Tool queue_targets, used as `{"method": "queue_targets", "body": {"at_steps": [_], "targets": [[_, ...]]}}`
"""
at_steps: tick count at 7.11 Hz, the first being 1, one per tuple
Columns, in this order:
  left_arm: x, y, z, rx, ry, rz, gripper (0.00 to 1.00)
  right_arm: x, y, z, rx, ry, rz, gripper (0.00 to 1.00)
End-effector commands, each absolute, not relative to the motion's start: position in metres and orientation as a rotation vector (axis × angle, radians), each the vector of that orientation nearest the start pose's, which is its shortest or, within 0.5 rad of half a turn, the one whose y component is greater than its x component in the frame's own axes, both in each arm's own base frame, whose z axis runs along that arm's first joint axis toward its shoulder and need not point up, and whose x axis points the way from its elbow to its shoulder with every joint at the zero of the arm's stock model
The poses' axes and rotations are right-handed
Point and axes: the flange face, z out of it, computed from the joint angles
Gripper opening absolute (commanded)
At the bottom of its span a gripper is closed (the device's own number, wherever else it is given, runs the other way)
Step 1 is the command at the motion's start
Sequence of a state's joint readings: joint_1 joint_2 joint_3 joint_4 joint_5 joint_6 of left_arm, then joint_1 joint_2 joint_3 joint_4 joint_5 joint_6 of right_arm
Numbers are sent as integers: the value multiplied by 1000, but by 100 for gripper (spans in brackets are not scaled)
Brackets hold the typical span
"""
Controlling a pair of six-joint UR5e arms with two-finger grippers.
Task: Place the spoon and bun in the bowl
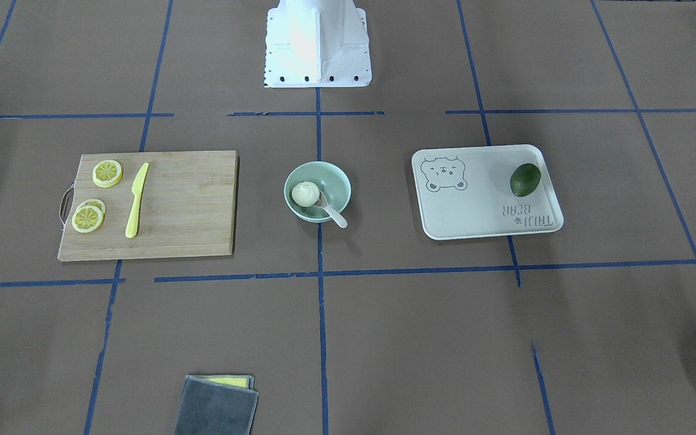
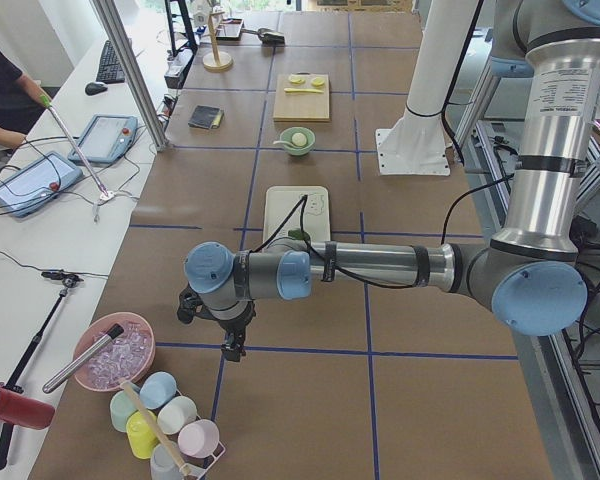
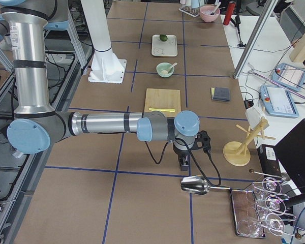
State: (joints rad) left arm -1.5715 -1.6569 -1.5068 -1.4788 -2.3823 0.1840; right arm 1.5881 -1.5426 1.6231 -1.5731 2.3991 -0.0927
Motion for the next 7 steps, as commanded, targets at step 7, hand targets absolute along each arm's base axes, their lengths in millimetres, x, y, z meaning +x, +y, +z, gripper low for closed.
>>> {"method": "queue_targets", "body": {"at_steps": [7], "targets": [[-71, -522, 649, 22, 814, 127, 100, 79, -500, 622, 114, -824, -76, 100]]}}
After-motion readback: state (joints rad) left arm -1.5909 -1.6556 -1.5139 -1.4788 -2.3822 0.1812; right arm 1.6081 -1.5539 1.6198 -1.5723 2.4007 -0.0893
